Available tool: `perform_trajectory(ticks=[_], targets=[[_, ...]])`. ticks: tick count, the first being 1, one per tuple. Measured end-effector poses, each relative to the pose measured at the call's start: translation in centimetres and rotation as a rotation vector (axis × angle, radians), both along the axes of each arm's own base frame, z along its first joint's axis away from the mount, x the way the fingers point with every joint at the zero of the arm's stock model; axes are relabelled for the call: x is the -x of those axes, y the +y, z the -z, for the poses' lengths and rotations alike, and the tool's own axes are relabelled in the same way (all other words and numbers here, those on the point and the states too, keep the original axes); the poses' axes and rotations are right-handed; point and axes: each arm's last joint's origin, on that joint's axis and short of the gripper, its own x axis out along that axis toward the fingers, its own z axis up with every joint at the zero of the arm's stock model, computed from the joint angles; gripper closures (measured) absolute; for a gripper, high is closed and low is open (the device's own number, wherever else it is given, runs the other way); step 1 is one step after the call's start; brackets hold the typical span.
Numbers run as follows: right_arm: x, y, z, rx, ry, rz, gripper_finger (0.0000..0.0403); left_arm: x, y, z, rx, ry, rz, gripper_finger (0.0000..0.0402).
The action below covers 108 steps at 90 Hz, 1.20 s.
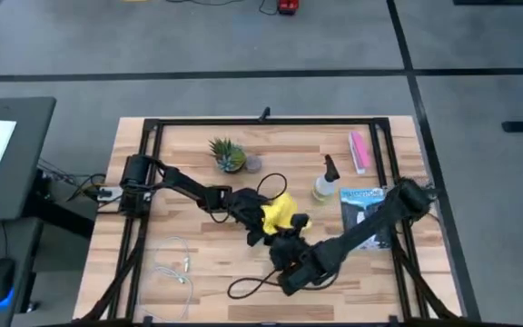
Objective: Apply microfiber cloth
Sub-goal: Wipe the front side of the cellphone using the yellow microfiber cloth
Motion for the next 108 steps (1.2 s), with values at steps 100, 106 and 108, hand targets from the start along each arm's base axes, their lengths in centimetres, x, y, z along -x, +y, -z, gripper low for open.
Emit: perform_trajectory(ticks=[100,106,108], targets=[[-1.3,-5.8,-1.1,-0.377,-0.034,0.112,0.0403,-0.1,0.3,-0.2,-0.013,-0.033,0.011,0.0392],[-1.5,-5.9,-0.4,-0.393,-0.028,0.107,0.0403,-0.1,0.3,-0.2,-0.016,-0.036,0.011,0.0392],[-1.4,-5.9,-0.3,-0.396,-0.024,0.107,0.0403,-0.2,0.3,-0.2,-0.017,-0.036,0.008,0.0392]])
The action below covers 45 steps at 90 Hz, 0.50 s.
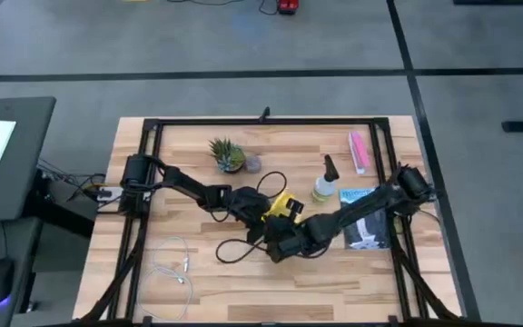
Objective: Apply microfiber cloth
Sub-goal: Wipe the front side of the cellphone using the yellow microfiber cloth
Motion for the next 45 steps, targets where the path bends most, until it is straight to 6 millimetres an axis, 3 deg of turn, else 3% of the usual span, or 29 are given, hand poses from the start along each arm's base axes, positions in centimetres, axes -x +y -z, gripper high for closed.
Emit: perform_trajectory(ticks=[28,45], targets=[[0.4,0.6,1.4,-0.095,0.026,0.018,0.0403,0.0,0.0,0.0,-0.004,-0.001,0.002,0.0392],[1.7,1.1,2.0,-0.156,0.129,0.052,0.0403,0.0,0.0,0.0,-0.004,-0.004,0.001,0.0392]])
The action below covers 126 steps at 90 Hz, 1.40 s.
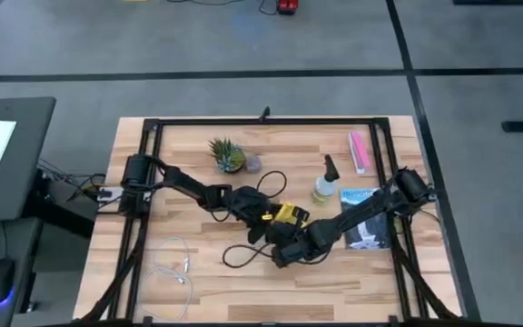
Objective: Apply microfiber cloth
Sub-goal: Wipe the front side of the cellphone using the yellow microfiber cloth
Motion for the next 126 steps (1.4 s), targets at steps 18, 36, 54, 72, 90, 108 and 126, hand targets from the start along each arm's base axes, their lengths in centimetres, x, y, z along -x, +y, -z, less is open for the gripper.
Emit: perform_trajectory(ticks=[18,36,54,72,90,108,126], targets=[[0.6,0.6,0.3,-0.007,0.029,0.011,0.0403,0.0,0.0,0.0,-0.007,-0.003,0.003,0.0392],[-0.3,-1.0,0.2,0.006,0.0,0.058,0.0403,0.0,0.1,0.0,-0.009,-0.001,-0.003,0.0392],[-1.4,-2.4,-0.2,0.009,-0.049,0.045,0.0403,0.0,0.1,0.0,-0.009,0.005,-0.004,0.0392],[-1.6,-3.3,-1.3,0.063,-0.08,0.077,0.0403,0.1,0.1,0.0,-0.018,0.01,-0.016,0.0392],[-1.4,-3.6,-1.7,0.091,-0.069,0.088,0.0403,0.1,0.1,0.1,-0.017,0.015,-0.019,0.0392],[-0.1,-3.2,-1.8,0.133,0.005,0.11,0.0403,0.1,0.1,0.2,-0.023,0.027,-0.012,0.0392],[0.2,-2.0,-1.6,0.128,0.009,0.057,0.0403,0.1,0.1,0.1,-0.018,0.015,0.005,0.0392]])
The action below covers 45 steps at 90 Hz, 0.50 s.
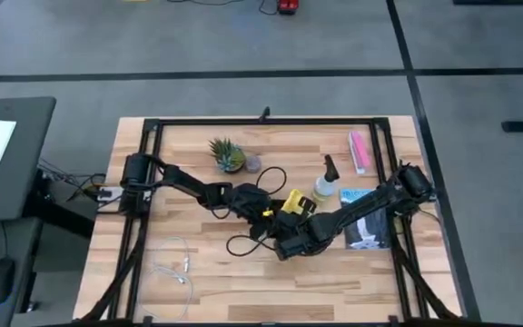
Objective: Apply microfiber cloth
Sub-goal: Wipe the front side of the cellphone using the yellow microfiber cloth
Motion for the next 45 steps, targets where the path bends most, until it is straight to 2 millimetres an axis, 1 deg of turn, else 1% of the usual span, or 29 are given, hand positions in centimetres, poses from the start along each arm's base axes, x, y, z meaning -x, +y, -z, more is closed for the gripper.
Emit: perform_trajectory(ticks=[9,21,37,45], targets=[[0.0,0.7,0.1,-0.041,-0.002,-0.025,0.0403,0.0,-0.2,0.0,0.006,-0.011,0.016,0.0392],[0.5,1.4,0.8,-0.073,-0.002,-0.03,0.0403,-0.1,-0.2,-0.1,0.005,-0.017,0.015,0.0392],[0.7,2.4,2.3,-0.177,-0.039,-0.066,0.0403,-0.2,0.1,-0.3,0.004,-0.051,0.005,0.0392],[1.0,2.6,2.7,-0.209,-0.034,-0.067,0.0403,-0.3,0.2,-0.3,0.005,-0.054,-0.004,0.0392]])
